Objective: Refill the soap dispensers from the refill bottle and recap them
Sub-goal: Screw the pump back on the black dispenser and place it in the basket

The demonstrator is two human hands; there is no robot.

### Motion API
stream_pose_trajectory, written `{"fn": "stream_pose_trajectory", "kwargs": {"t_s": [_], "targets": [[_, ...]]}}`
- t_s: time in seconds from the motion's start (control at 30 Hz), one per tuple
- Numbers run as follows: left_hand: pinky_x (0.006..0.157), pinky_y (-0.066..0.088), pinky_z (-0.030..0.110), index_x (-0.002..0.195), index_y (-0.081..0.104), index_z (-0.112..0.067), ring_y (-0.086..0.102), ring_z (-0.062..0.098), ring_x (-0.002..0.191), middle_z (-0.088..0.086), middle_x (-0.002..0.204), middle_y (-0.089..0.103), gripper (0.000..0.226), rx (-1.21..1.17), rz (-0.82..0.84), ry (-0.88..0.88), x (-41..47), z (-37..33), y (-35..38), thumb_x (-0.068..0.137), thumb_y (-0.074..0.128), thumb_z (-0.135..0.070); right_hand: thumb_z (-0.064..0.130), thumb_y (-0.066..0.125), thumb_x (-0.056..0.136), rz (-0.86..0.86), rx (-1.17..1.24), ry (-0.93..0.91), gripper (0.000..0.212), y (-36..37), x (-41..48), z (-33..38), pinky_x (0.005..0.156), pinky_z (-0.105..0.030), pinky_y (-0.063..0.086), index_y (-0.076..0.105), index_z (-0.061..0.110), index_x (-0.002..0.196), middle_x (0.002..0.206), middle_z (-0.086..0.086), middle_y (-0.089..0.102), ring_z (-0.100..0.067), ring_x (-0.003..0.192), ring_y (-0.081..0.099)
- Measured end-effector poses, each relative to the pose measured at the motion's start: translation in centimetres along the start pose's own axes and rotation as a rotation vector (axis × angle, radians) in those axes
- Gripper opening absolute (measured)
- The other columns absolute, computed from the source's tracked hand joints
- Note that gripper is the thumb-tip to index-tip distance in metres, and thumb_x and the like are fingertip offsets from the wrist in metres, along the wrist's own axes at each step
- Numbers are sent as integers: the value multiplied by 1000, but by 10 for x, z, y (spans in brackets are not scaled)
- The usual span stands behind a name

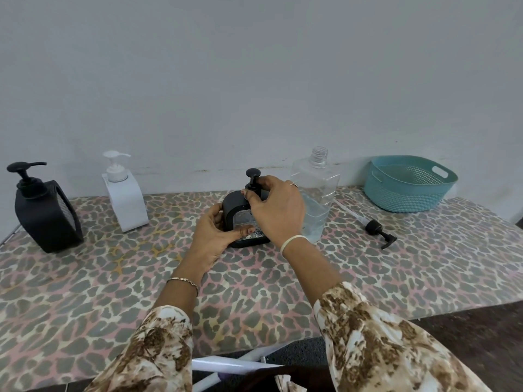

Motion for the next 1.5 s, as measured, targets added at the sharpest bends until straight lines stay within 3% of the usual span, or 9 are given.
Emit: {"fn": "stream_pose_trajectory", "kwargs": {"t_s": [0.23,0.53,0.63,0.77,0.87,1.0,1.1,1.23,1.5], "targets": [[75,56,20,110,57,-21,70,5,90,0,103,70,59,-36,14,-9,0,0,1,62,83,3,41,61,88,29,23,-28,34,2,-2,-3,75,-31,44,63,31,121,101,0,69,-18,109,51],[84,57,31,113,56,-19,68,19,101,8,111,69,70,-91,38,-71,-6,-9,1,50,86,-13,30,58,94,161,65,-154,48,-4,-11,-12,92,-31,41,47,21,140,109,-8,63,-22,118,41],[77,58,26,110,58,-18,69,16,97,8,108,70,63,-77,44,-57,-14,-16,3,55,85,-7,30,60,91,179,87,-153,49,-7,-11,-16,91,-29,41,50,22,138,108,-7,66,-23,117,44],[82,57,33,104,60,-19,70,20,97,8,103,71,62,-62,63,-48,-25,-25,6,49,86,-12,35,66,86,238,159,-147,52,-20,-12,-20,99,-41,47,54,20,134,115,-3,69,-24,117,54],[80,57,30,108,62,-17,70,18,96,6,101,73,65,-61,101,-44,-33,-36,10,48,87,-14,29,74,82,284,225,-149,58,-43,-13,-20,103,-35,45,55,16,134,122,0,66,-16,118,57],[72,56,24,112,62,-10,71,15,90,1,93,75,60,-70,177,-29,-42,-54,28,57,84,-2,26,79,78,336,266,-142,61,-88,-15,-27,91,-12,39,55,16,133,125,7,61,-1,110,51],[72,56,22,112,62,-7,71,11,88,0,92,74,54,-60,238,-11,-47,-65,54,63,81,5,24,81,75,428,386,-71,61,-116,-11,-40,94,-19,44,56,18,131,124,6,63,-6,114,57],[75,56,27,113,62,-7,71,17,93,5,100,74,62,-40,333,28,-50,-78,103,55,85,-7,13,77,77,587,551,36,49,-151,-7,-65,88,-25,53,60,11,123,115,-4,70,-15,108,66],[82,56,28,120,57,-15,67,16,101,5,112,69,61,-12,426,71,-31,-87,200,67,86,-12,3,78,73,349,553,80,39,-211,24,-122,80,-22,55,67,14,109,103,-3,73,-15,96,70]]}}
Point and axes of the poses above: each hand's wrist, its own x-axis towards the middle knuckle, its own y-axis out of the palm, z = x × y, the point moved 4 cm from there along x, towards the middle knuckle
